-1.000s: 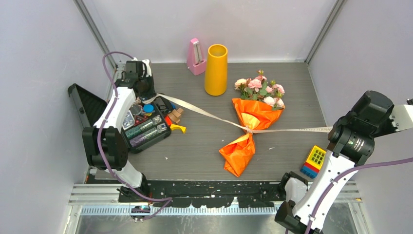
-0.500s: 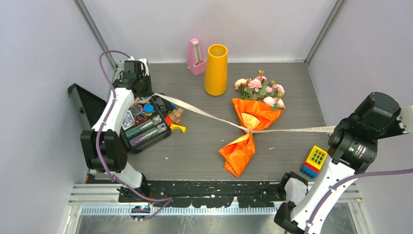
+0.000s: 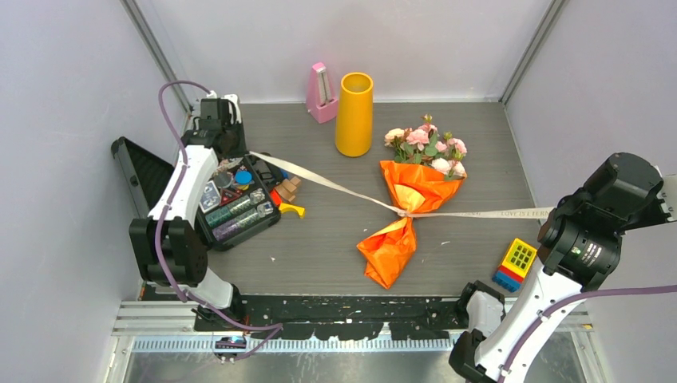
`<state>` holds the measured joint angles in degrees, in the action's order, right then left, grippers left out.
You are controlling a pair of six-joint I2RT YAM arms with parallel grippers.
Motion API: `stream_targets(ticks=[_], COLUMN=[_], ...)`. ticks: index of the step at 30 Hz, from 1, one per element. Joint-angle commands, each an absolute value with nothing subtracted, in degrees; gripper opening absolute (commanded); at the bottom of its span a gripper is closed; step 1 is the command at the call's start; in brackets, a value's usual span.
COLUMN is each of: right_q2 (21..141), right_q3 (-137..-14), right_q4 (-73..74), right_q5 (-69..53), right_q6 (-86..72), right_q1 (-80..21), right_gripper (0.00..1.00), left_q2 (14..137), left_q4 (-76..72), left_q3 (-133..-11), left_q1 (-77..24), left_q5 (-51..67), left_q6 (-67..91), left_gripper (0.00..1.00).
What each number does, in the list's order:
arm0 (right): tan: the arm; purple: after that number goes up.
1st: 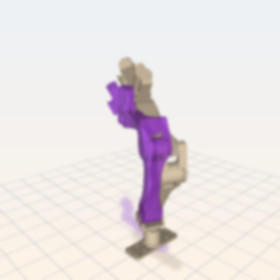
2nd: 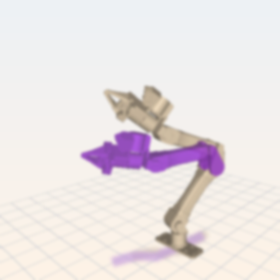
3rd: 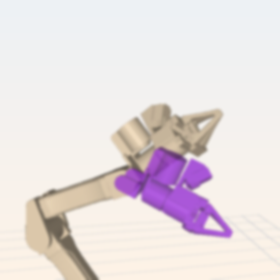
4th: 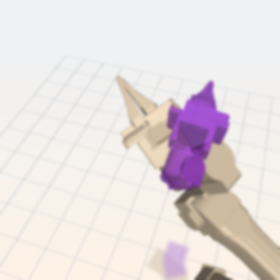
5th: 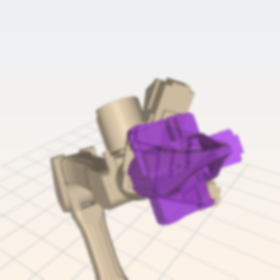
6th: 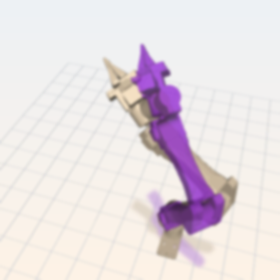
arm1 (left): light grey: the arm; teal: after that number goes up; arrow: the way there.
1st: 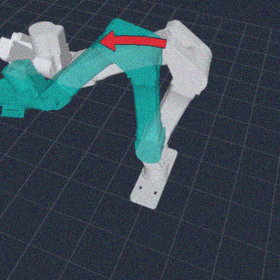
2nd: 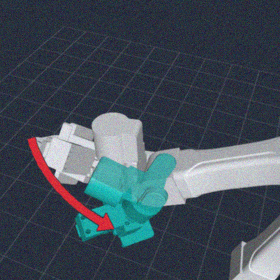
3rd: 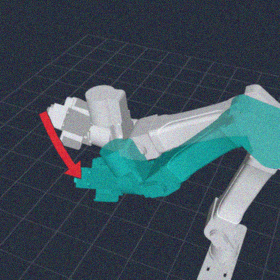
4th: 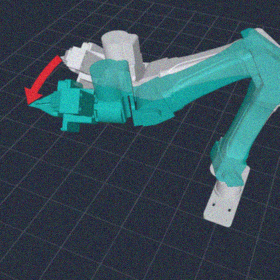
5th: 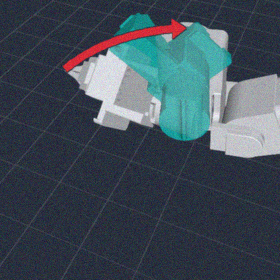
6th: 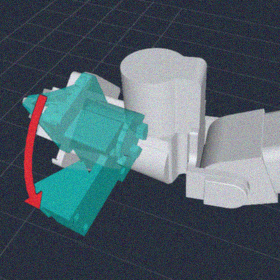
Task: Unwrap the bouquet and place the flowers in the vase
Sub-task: Untie the ribbon from the wrapping paper.
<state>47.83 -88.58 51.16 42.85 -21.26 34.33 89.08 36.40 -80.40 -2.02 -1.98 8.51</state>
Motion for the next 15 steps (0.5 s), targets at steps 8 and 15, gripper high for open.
stream_targets(ticks=[8, 15], right_q2=[47.48, 47.46], right_q3=[-91.69, -91.75], right_q4=[50.36, 50.34], right_q5=[45.77, 47.11], right_q6=[-19.32, -18.99], right_q1=[34.72, 34.72], right_gripper=[0.00, 0.00], left_q2=[85.85, 85.19], left_q4=[36.00, 35.68], left_q3=[-81.32, -81.02], left_q1=[-1.06, -0.97], left_q5=[-5.11, -6.16], left_q6=[7.51, 7.21], left_gripper=[0.00, 0.00])
